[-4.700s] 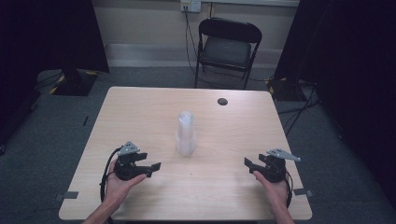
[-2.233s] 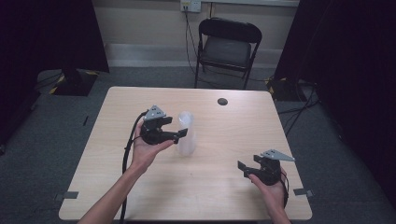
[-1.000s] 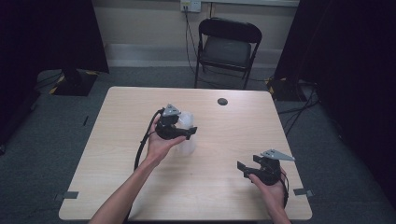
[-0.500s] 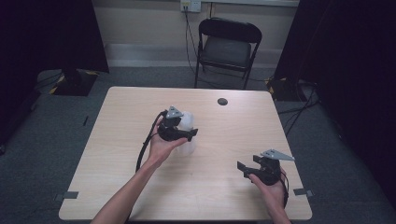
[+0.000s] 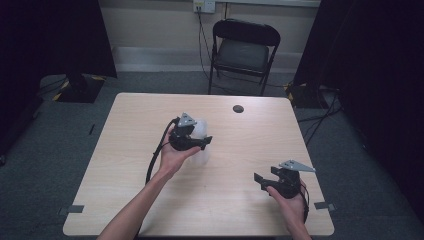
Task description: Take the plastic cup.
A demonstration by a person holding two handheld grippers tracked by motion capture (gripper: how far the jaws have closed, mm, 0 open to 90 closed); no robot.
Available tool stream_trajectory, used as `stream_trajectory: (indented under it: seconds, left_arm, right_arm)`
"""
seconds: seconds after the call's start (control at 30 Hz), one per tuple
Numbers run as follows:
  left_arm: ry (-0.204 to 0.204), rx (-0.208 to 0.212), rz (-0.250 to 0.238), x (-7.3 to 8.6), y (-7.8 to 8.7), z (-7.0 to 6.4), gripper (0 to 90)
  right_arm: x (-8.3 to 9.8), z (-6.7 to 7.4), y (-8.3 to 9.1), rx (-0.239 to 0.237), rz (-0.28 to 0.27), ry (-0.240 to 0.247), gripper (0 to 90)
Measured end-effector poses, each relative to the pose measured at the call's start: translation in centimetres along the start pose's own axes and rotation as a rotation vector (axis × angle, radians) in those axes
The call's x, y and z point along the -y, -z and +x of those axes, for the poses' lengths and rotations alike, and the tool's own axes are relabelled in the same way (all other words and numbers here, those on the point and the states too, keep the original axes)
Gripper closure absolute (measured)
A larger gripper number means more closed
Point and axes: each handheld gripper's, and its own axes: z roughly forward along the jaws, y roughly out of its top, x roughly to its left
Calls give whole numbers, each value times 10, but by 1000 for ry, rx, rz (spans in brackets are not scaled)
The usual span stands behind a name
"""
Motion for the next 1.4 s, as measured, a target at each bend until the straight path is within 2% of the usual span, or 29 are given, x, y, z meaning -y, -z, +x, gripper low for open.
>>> stream_trajectory:
  seconds: [0.1,0.13,0.2,0.47,0.7,0.87,1.03,1.07,1.17,1.4]
  left_arm:
    - [0,2,-6,-1,1,0,312]
    - [-14,1,-1,-1,2,1,312]
    - [0,7,-7,-2,3,0,315]
    - [6,18,-27,-7,8,0,323]
    - [-3,13,-37,-11,12,-2,329]
    - [15,12,-69,-14,16,-1,334]
    - [18,15,-81,-15,18,-1,341]
    - [31,15,-91,-16,19,-1,343]
    - [28,14,-88,-17,20,-2,344]
    - [15,12,-117,-27,27,-6,343]
  right_arm:
    - [0,0,0,1,1,0,220]
    - [0,0,0,1,0,-1,220]
    - [0,0,0,0,0,-2,221]
    - [0,0,0,-1,0,-1,221]
    - [0,0,0,-2,1,1,221]
    - [0,0,0,-4,1,-1,221]
    - [0,1,-1,-4,2,-2,222]
    - [0,1,-1,-4,1,-1,221]
    - [0,1,-1,-5,2,-4,222]
    - [0,1,-1,-6,3,-5,221]
